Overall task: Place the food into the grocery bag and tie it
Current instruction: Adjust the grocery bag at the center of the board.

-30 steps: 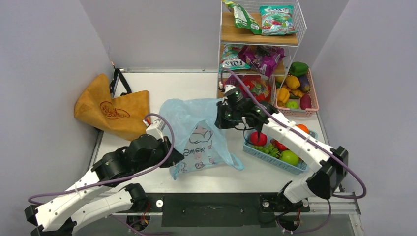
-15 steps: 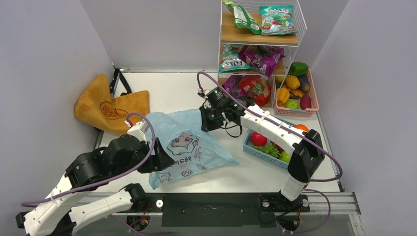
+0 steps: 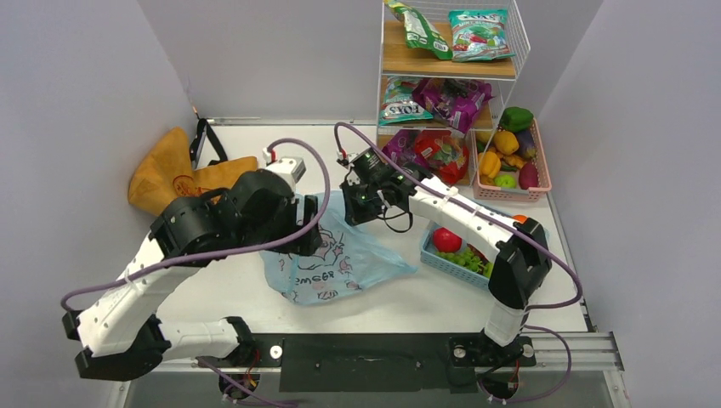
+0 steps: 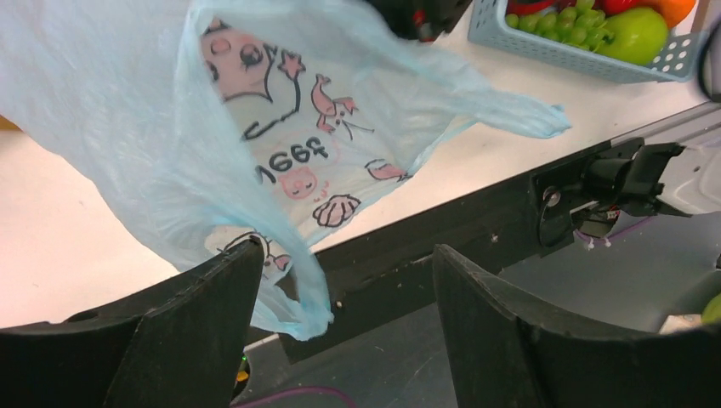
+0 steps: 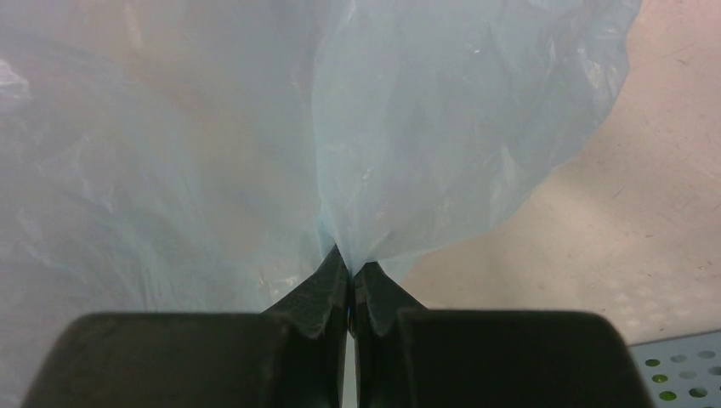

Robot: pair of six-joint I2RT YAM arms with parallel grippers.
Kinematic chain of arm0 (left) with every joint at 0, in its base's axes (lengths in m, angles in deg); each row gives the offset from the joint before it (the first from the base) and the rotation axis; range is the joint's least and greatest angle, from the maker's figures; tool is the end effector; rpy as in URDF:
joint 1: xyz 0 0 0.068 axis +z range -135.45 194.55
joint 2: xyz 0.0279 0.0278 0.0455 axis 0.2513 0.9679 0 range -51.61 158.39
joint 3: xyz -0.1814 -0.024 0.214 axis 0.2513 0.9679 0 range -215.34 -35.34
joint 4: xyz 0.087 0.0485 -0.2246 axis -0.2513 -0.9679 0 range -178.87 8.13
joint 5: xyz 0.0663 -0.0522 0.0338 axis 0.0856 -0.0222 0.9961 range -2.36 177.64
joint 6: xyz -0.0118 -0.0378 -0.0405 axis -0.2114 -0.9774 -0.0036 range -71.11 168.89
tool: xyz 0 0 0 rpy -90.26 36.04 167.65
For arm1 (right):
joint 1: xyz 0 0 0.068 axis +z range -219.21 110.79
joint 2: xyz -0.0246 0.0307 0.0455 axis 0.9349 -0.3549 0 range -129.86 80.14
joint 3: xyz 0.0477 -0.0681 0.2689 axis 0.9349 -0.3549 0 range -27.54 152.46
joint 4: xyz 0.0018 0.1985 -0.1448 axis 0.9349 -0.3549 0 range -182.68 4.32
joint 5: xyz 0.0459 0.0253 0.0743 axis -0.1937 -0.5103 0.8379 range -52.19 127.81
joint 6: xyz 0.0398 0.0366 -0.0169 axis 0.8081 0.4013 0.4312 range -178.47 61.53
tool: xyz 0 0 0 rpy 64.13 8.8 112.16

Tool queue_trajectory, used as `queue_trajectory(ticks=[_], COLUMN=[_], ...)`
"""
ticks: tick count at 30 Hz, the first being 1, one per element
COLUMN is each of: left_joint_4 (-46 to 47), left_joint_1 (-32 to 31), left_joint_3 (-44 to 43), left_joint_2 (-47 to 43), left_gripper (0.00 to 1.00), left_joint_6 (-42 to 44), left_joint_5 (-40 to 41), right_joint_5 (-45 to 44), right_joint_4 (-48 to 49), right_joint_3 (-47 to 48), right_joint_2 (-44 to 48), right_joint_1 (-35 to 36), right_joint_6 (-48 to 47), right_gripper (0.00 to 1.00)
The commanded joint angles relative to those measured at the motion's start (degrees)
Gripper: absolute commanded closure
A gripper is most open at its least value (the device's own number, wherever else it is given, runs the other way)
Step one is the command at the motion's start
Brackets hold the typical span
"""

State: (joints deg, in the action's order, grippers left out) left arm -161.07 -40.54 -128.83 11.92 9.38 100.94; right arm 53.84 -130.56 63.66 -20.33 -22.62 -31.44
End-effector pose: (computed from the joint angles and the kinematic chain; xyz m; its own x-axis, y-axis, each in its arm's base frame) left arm 0.0873 -0.1091 0.4386 -0.7874 0.0465 -0.6147 0.2736 0.9199 -0.2809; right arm 0.2463 0.2763 0.3135 -0.8639 -0.2778 -0.4201 -0.4679 0.7513 0.4655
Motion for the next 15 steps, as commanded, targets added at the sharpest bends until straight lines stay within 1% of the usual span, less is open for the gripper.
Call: queue_trajectory(ticks=[1, 2, 3, 6, 8, 10, 12, 14, 15], left_joint_4=[-8.0, -10.7, -11.5, -10.0, -10.9, -10.6, -7.7, -3.2, -0.1], left_joint_1=[-0.2, -0.2, -0.8, -1.3, -1.3, -1.4, -1.5, -1.7, -1.9], left_joint_3=[-20.8, -24.5, -31.0, -35.1, -36.4, -34.4, -27.8, -15.4, -12.3], left_joint_2=[7.2, 10.6, 12.0, 13.9, 14.7, 14.5, 12.6, 9.9, 7.9], left_gripper=[0.28, 0.27, 0.25, 0.22, 0.21, 0.20, 0.20, 0.20, 0.20], left_joint_6=[9.8, 10.6, 12.1, 15.2, 14.9, 15.3, 15.7, 16.4, 16.6], left_joint_5=[3.2, 3.9, 4.6, 5.5, 8.9, 10.2, 10.6, 10.8, 10.5], right_joint_5=[0.0, 0.0, 0.0, -0.4, -0.6, -0.5, -0.2, 0.1, 0.3], right_joint_4=[-0.9, -1.4, -1.7, -3.4, -4.4, -5.1, -5.6, -6.0, -6.2], right_joint_3=[4.6, 5.0, 6.1, 9.5, 11.2, 12.8, 13.9, 14.9, 15.2], right_joint_2=[-1.1, -1.5, -2.4, -3.9, -4.7, -5.3, -5.9, -6.4, -6.8], right_joint_1=[0.3, 0.4, 0.3, 0.1, -0.1, -0.5, -0.8, -1.0, -1.0], right_joint_6=[-1.9, -2.1, -2.5, -3.3, -3.8, -4.1, -4.2, -4.2, -4.2], right_gripper=[1.00, 1.00, 1.00, 1.00, 1.00, 1.00, 1.00, 1.00, 1.00])
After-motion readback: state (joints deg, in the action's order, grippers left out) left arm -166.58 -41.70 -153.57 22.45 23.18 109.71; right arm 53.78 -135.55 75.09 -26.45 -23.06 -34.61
